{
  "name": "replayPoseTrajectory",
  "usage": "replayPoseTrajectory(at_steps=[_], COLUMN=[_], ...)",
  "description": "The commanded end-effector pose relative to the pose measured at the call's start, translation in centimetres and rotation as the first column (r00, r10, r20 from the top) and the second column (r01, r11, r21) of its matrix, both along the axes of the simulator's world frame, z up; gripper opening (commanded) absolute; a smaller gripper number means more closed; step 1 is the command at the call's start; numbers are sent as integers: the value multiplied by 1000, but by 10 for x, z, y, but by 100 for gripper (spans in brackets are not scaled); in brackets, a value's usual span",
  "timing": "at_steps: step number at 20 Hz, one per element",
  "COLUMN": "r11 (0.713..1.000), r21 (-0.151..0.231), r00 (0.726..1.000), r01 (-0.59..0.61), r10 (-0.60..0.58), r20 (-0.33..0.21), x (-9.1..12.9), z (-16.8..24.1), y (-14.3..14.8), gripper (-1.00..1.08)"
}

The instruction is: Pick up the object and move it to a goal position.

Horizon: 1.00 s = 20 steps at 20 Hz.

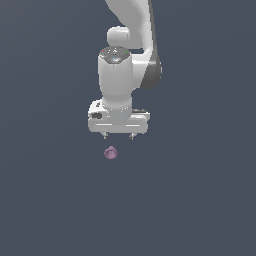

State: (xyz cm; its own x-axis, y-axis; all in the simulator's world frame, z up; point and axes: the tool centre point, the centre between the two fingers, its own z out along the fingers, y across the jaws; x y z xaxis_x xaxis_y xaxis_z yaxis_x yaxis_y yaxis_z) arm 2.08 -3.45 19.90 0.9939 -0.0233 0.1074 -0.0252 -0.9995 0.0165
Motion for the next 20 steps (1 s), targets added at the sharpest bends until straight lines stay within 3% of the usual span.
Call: replayPoseTrajectory(at_steps=[1, 11, 20], r11=[1000, 999, 998], r21=[1, 15, 18], r00=[1000, 994, 993], r01=[-7, -51, -57], r10=[7, 53, 58], r20=[-15, -93, -107], x=[-4, -30, -37], z=[-16, -104, -120], y=[-7, -42, -48], gripper=[100, 100, 100])
